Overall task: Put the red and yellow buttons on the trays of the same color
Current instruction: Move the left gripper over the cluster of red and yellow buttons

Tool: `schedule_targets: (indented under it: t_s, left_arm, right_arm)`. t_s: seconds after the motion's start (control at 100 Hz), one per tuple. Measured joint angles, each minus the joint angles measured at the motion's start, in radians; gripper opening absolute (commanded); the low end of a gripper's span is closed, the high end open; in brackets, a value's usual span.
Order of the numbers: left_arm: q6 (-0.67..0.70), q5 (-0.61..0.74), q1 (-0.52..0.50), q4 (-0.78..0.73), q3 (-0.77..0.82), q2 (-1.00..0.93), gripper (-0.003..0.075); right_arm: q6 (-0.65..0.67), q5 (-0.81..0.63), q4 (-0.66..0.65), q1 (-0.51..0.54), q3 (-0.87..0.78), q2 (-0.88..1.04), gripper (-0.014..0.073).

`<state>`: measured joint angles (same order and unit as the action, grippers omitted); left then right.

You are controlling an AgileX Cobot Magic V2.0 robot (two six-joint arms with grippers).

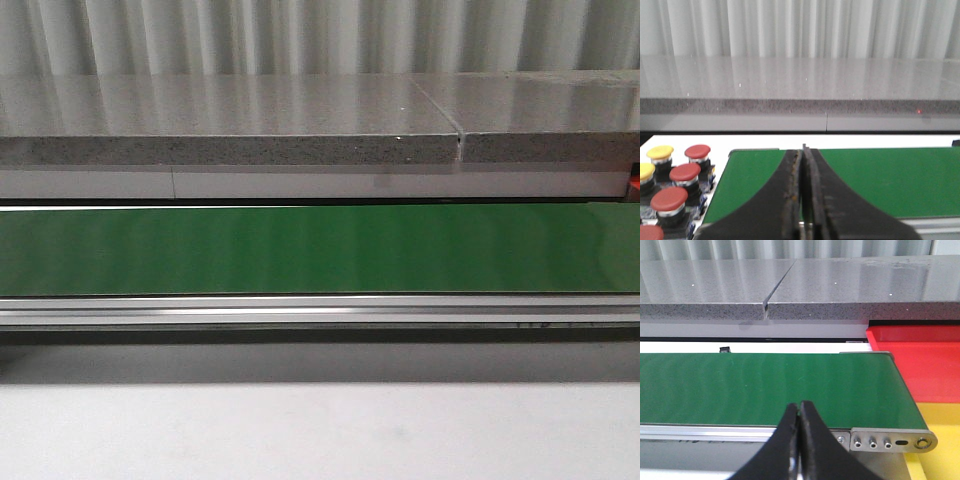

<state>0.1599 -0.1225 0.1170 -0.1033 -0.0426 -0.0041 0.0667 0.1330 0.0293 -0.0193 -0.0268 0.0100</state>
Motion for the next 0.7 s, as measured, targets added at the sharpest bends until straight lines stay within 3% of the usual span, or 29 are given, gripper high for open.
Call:
schedule_targets:
  t_s: [0.11,0.42,0.54,0.7]
  left_arm:
    - [0.0,-0.14,0.0,0.01,-0.125,0.04,-0.002]
    - [0.0,-0.699,0.0,0.014,-0.549,0.328,-0.002]
    - [0.0,-0.807,0.0,0.023,-0.631,0.407,-0.002]
    - [0.0,-0.84,0.0,0.049,-0.641,0.451,-0.002]
  right_arm:
    - [0.0,0.0,0.0,0.0,0.0,0.0,-0.0067]
    - [0.0,0.0,0.0,0.0,0.0,0.0,-0.0067]
    - [0.0,0.0,0.0,0.0,0.0,0.0,-0.0067]
    - [0.0,0.0,0.0,0.0,0.0,0.0,-0.0067]
